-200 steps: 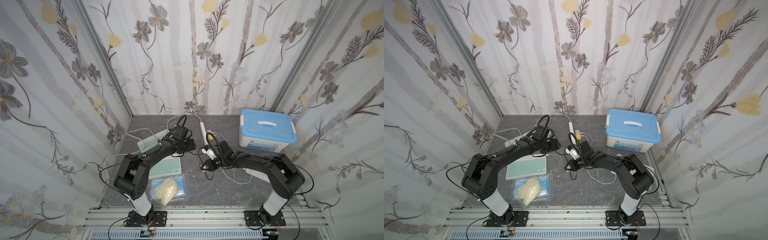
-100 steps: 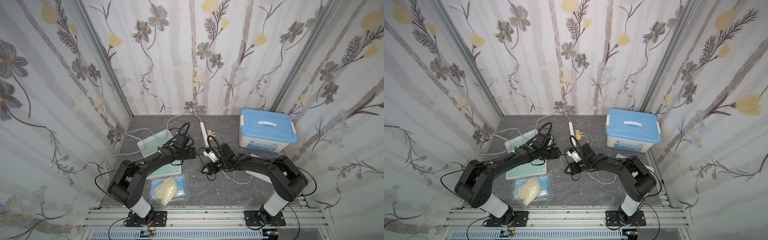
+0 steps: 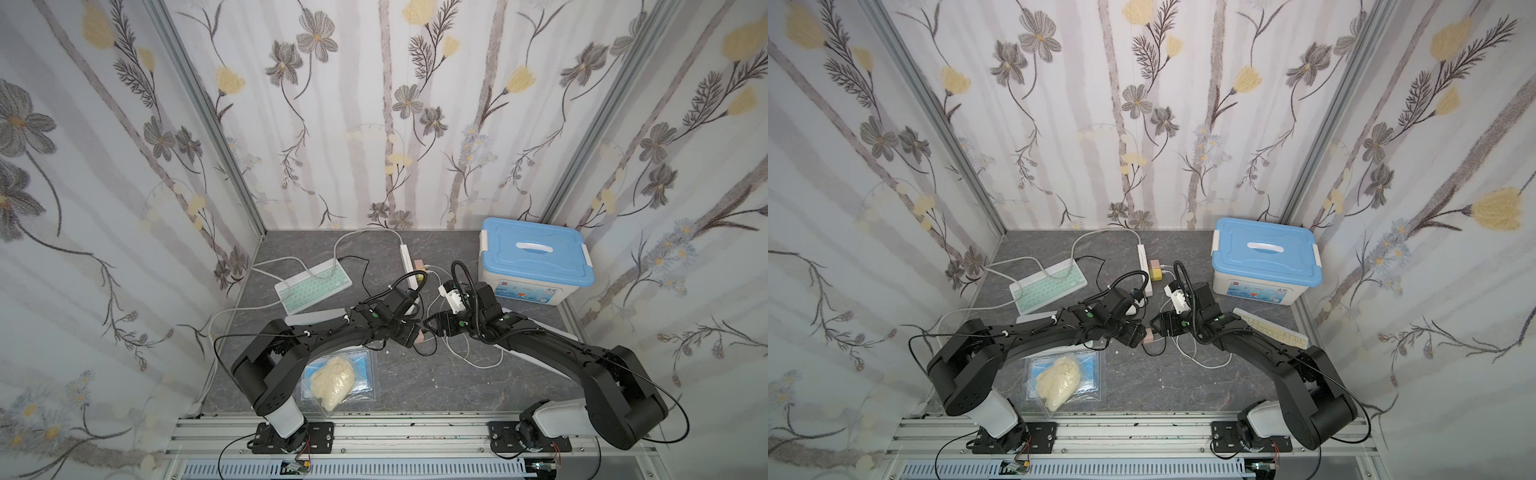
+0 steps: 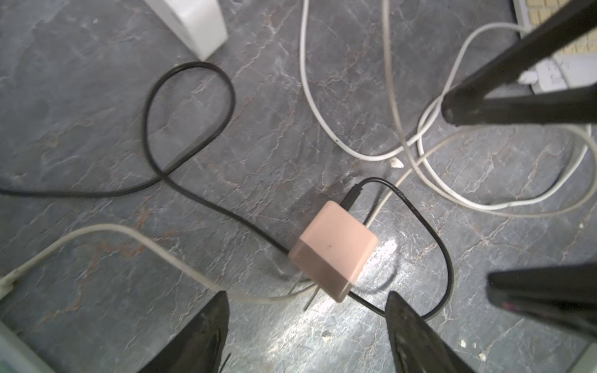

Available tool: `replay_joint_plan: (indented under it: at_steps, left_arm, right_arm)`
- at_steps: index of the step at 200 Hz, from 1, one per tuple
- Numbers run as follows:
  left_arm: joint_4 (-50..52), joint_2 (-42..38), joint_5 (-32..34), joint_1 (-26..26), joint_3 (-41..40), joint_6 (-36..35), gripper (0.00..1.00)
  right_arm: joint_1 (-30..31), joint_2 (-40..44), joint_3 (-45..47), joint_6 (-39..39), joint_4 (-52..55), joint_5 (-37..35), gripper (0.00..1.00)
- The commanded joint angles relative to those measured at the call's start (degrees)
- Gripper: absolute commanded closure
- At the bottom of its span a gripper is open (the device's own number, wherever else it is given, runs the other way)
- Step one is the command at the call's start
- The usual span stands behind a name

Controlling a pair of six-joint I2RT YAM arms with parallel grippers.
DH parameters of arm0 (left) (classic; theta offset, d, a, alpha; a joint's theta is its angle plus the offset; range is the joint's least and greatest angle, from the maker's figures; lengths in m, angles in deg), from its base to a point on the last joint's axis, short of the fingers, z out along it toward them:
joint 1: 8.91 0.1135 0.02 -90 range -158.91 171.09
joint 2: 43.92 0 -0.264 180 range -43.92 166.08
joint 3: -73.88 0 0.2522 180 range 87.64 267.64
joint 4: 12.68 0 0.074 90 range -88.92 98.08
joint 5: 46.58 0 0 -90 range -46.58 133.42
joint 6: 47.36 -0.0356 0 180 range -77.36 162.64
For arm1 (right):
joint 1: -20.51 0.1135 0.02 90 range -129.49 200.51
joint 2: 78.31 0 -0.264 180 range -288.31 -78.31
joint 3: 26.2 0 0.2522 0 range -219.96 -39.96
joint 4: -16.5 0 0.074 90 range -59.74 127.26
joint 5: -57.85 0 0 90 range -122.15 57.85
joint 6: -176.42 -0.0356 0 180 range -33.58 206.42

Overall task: Unplug the wireless keyboard
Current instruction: Place the plug at the center of the board, then pick up the plug from the center of the board.

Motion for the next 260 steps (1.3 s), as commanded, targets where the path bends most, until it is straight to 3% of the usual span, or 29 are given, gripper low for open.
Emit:
replay_joint_plan:
  at_steps: [1, 53, 83, 164, 260]
  left_arm:
    - [1.69, 2.77, 0.8, -1.31, 2.6, -6.37, 0.24]
    - [4.4, 7.78, 0.02, -1.22, 7.21, -11.38, 0.25]
    - [7.89, 11.05, -5.59, 0.41, 10.79, -14.48, 0.25]
    - [11.64, 14.2, -12.49, 2.72, 13.33, -16.82, 0.23]
    - [10.74, 16.14, -12.32, 2.75, 13.59, -16.59, 0.35]
  right_arm:
    - [-1.3, 2.44, 1.84, -1.34, -3.32, -2.34, 0.21]
    - [-3.3, 5.69, 5.26, -1.87, -4.34, -2.22, 0.22]
    - [-3.67, 5.67, 5.57, -1.79, -4.24, -2.19, 0.22]
    - [-4.02, 5.32, 6.47, -1.78, -4.57, -2.32, 0.23]
    - [-4.13, 5.04, 7.01, -2.01, -5.07, -2.14, 0.23]
